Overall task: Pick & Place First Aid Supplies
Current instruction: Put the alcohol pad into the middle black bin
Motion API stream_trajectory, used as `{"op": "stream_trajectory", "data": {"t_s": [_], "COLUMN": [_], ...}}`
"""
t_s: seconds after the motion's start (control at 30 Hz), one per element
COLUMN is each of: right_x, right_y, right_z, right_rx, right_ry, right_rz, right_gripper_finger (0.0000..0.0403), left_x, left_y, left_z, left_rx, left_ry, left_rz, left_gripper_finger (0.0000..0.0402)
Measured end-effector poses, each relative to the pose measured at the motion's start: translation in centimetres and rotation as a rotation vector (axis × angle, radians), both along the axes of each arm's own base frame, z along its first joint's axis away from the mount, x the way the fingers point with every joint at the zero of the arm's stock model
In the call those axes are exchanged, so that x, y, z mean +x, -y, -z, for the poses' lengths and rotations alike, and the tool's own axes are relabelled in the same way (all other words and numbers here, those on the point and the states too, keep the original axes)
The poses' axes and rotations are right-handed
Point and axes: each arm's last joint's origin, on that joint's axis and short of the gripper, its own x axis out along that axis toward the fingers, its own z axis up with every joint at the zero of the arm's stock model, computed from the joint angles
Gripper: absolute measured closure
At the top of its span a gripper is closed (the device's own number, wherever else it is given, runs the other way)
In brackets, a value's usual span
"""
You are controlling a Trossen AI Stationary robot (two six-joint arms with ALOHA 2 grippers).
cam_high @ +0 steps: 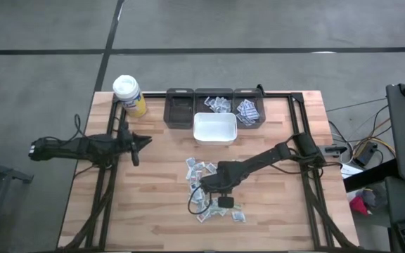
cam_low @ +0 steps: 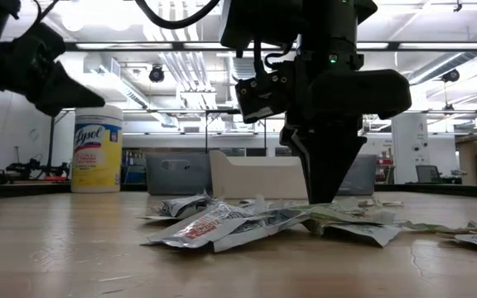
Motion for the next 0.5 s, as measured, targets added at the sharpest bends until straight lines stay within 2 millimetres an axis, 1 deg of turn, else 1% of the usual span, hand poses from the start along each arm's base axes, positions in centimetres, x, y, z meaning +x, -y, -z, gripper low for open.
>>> {"op": "stream_trajectory", "data": {"t_s": [0.17, 0.3, 0.4, 0.5], "right_x": [0.0, -0.1, -0.2, -0.3], "right_y": [0.0, 0.1, 0.1, 0.0], "right_z": [-0.1, -0.7, -1.2, -2.0], "right_rx": [0.01, 0.053, 0.116, 0.236], "right_ry": [-0.001, 0.003, -0.006, -0.013], "right_rz": [-0.001, -0.016, -0.042, -0.086], "right_gripper_finger": [0.0394, 0.0394, 0.0394, 0.0395], "left_x": [0.1, 0.1, 0.2, 0.2], "left_y": [0.0, 0.0, 0.1, 0.2], "left_z": [-1.0, -1.4, -1.6, -1.6], "left_rx": [0.009, 0.005, -0.001, -0.007], "left_ry": [0.066, 0.109, 0.124, 0.123], "left_rz": [0.004, 0.014, 0.033, 0.057], "left_gripper_finger": [0.0348, 0.0348, 0.0348, 0.0349]}}
